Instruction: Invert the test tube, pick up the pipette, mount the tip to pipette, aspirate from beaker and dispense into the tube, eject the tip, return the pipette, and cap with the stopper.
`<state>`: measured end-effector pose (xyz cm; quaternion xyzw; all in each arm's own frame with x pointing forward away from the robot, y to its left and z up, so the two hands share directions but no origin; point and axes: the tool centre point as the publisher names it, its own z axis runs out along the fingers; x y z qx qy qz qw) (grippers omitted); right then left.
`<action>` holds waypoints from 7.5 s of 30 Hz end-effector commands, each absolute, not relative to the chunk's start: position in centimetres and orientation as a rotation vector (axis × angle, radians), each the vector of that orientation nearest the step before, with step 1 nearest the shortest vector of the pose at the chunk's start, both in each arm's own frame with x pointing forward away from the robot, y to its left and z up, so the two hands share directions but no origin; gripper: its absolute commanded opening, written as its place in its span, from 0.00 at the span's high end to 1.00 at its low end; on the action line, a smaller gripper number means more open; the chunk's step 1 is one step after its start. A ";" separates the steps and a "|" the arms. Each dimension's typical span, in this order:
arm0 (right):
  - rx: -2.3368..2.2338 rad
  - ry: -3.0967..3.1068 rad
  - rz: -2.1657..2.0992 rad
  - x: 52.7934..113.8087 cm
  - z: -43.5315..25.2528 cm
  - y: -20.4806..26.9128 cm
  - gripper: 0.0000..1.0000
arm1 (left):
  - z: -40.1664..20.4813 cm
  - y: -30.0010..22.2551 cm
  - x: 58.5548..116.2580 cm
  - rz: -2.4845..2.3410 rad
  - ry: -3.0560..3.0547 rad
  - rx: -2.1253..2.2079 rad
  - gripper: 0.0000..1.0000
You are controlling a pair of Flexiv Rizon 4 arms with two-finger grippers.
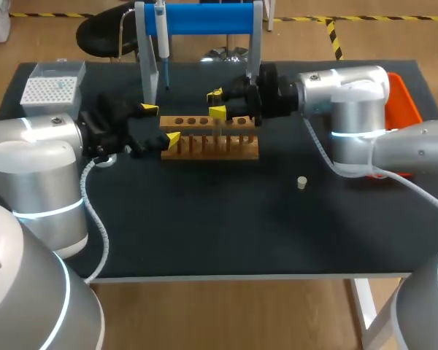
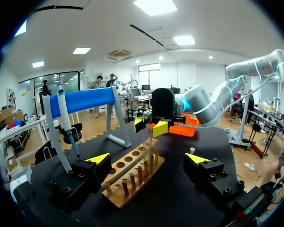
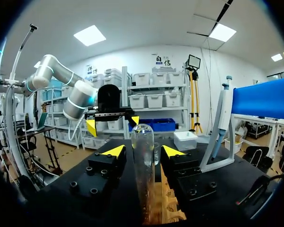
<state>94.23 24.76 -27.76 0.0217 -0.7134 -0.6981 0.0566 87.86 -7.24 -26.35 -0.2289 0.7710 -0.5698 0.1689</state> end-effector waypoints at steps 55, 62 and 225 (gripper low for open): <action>0.091 -2.185 -2.138 94.5 -26.1 24.5 1.00 | -26.5 -7.3 87.9 -1.618 2.189 -0.651 0.00; 0.103 -2.194 -2.136 94.4 -25.8 24.4 1.00 | -26.5 -7.3 87.9 -1.618 2.189 -0.651 0.00; -1.186 -1.218 -1.176 90.5 -21.5 19.3 1.00 | -26.5 -7.3 87.9 -1.618 2.189 -0.651 0.00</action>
